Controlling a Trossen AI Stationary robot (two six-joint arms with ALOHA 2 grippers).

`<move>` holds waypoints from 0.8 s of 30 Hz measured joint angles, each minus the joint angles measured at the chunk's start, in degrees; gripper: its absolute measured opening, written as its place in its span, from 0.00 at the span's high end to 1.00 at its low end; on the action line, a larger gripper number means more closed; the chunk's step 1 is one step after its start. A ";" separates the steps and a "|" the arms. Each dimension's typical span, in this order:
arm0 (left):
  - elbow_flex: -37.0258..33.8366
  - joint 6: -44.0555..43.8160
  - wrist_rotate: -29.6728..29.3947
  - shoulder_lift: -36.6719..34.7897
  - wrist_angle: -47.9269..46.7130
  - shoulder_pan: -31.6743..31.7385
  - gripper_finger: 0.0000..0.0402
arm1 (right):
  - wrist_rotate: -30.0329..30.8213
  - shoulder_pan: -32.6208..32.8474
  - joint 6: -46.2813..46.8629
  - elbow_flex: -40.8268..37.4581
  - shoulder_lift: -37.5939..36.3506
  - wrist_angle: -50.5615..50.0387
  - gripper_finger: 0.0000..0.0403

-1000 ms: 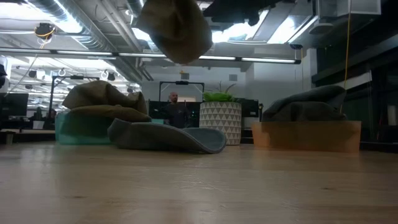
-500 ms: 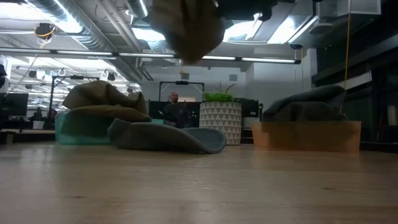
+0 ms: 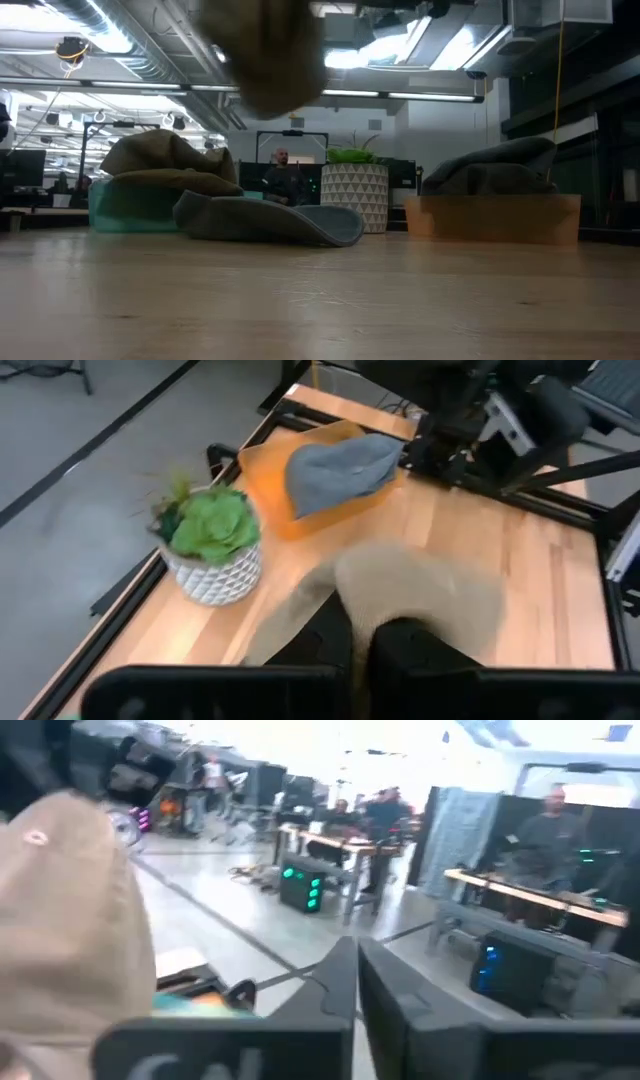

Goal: Pick & Place hat
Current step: Put the brown cap into the green bin

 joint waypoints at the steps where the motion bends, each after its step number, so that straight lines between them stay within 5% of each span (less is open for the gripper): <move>1: 0.00 -0.41 -0.55 -0.20 -0.52 0.00 0.99 | -1.28 0.00 0.48 0.00 -0.10 -0.86 0.98; 5: 0.00 -2.44 -1.57 -1.11 -3.11 0.12 0.99 | -4.35 0.04 5.53 0.00 -0.11 -3.08 0.95; 16: 0.00 -3.58 -7.34 -1.23 -14.83 0.99 0.99 | -12.76 0.04 15.53 0.00 -0.26 -5.69 0.64; 24: 0.00 -1.90 -15.40 -2.79 -19.32 3.17 0.99 | -14.62 1.05 16.28 1.82 -0.26 -7.10 0.58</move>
